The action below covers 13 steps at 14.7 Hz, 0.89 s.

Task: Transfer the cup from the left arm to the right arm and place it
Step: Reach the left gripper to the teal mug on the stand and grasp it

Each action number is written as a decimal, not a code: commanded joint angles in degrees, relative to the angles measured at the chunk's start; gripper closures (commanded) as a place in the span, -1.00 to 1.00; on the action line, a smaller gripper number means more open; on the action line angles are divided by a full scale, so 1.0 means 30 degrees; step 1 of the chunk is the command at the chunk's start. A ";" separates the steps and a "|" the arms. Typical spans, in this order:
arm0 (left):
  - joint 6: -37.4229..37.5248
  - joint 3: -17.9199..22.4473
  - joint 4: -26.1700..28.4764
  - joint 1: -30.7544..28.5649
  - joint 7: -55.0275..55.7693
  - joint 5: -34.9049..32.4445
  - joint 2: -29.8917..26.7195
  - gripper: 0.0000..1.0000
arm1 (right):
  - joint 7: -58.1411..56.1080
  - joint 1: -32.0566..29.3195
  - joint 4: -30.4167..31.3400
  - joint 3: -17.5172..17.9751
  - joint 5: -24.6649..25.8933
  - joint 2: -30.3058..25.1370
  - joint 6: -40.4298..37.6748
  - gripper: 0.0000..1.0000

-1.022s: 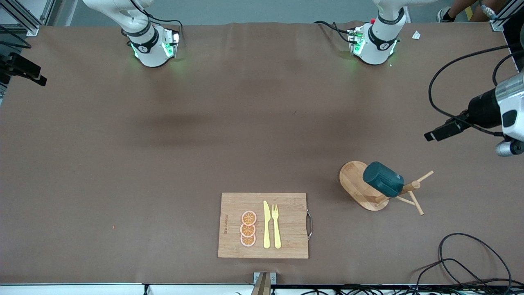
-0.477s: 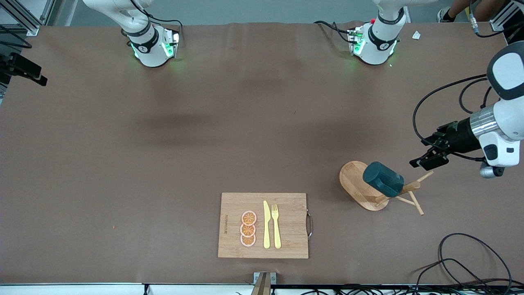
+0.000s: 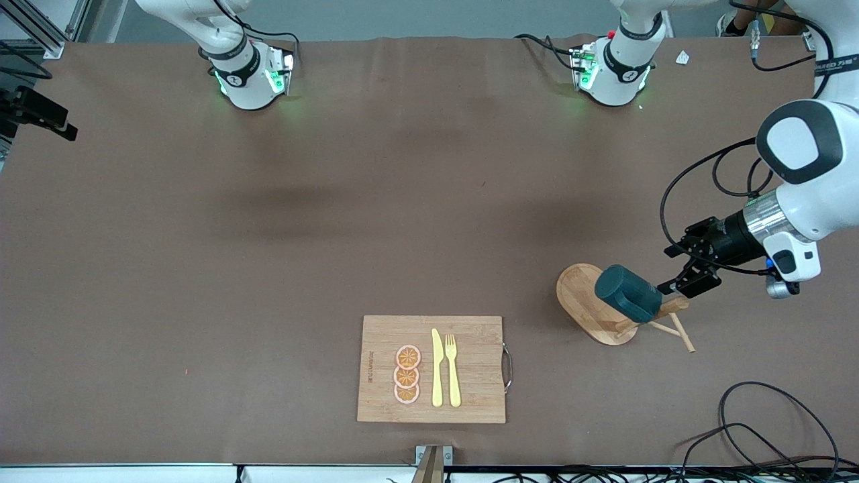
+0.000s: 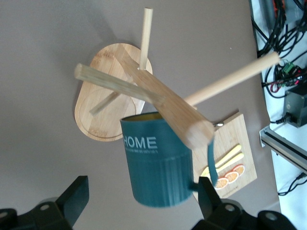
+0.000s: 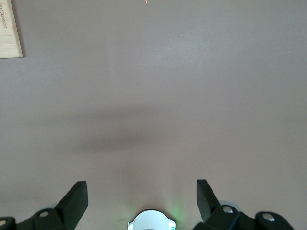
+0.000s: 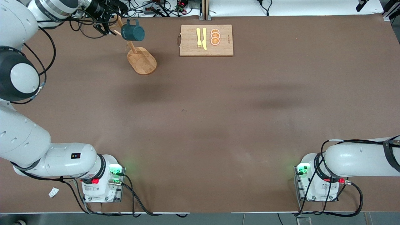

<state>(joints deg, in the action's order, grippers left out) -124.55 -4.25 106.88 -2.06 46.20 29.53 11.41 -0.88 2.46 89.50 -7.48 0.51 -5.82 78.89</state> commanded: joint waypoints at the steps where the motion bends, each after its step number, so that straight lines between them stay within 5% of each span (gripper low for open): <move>1: -0.1108 -0.0079 0.1138 0.0041 0.0187 0.0612 -0.0463 -1.00 | -0.0174 0.0029 0.0284 0.0003 -0.0051 -0.0317 0.0100 -1.00; 13: -0.3395 -0.0284 0.1843 0.0509 -0.0047 0.2810 0.0356 -0.99 | -0.0174 0.0029 0.0284 0.0032 -0.0051 -0.0317 0.0071 -1.00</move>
<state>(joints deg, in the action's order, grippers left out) -133.26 -4.89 112.02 -0.66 46.20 36.44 12.17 -0.89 2.46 89.50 -7.48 0.51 -5.82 78.89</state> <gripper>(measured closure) 0.000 0.000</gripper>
